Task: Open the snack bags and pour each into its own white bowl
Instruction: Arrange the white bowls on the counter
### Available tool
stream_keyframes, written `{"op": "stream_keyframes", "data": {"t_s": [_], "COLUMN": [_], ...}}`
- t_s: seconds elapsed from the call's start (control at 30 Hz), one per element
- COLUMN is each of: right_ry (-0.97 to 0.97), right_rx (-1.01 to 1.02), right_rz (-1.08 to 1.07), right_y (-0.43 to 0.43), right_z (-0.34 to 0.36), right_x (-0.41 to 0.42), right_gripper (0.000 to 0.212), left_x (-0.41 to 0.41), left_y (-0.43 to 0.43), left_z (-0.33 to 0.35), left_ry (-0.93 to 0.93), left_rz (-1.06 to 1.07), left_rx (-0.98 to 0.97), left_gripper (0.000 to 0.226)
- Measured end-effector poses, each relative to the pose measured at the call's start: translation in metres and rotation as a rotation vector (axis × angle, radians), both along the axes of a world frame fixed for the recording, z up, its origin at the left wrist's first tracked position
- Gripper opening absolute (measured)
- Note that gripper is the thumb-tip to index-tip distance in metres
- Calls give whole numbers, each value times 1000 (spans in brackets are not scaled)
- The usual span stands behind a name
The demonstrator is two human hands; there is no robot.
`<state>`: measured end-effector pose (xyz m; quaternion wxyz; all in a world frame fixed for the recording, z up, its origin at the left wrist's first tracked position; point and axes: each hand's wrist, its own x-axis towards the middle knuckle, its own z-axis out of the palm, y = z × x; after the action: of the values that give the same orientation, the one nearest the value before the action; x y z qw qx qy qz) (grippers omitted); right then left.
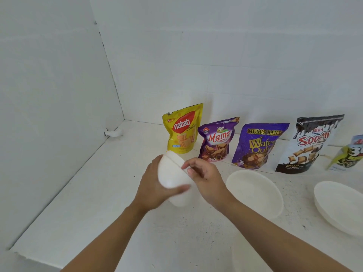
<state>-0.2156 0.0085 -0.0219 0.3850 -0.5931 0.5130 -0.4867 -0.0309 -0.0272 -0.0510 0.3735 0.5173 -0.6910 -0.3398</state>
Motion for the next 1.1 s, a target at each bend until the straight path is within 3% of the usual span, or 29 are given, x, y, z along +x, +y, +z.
{"op": "stream_keyframes", "data": {"t_s": [0.1, 0.17, 0.23, 0.4, 0.53, 0.7, 0.8, 0.97, 1.1], "right_ry": [-58, -148, -86, 221, 430, 628, 709, 767, 808], "right_rx": [5, -2, -80, -263, -406, -460, -536, -651, -696], "right_rz": [-20, -70, -65, -65, -38, -2, 11, 13, -14], "right_y": [7, 5, 0, 8, 13, 25, 35, 48, 73], "right_z": [0, 8, 23, 32, 17, 11, 17, 33, 43], "right_x": [-19, -33, -38, -27, -26, -32, -39, -56, -86], "right_gripper": [44, 38, 28, 25, 19, 27, 37, 38, 41], "left_x": [29, 43, 43, 34, 40, 44, 38, -9, -53], "left_y": [-10, -7, 0, 10, 16, 31, 41, 37, 46], "left_z": [-13, -17, -18, -30, -46, -31, 3, 82, 102], "left_ry": [316, 360, 342, 259, 151, -65, -170, 365, 255], "left_rz": [-10, -45, -82, -107, -19, -5, -7, -2, 52], "left_rx": [264, 297, 273, 133, 176, 142, 46, 297, 228], "left_gripper": [104, 106, 109, 118, 120, 118, 97, 45, 29]}}
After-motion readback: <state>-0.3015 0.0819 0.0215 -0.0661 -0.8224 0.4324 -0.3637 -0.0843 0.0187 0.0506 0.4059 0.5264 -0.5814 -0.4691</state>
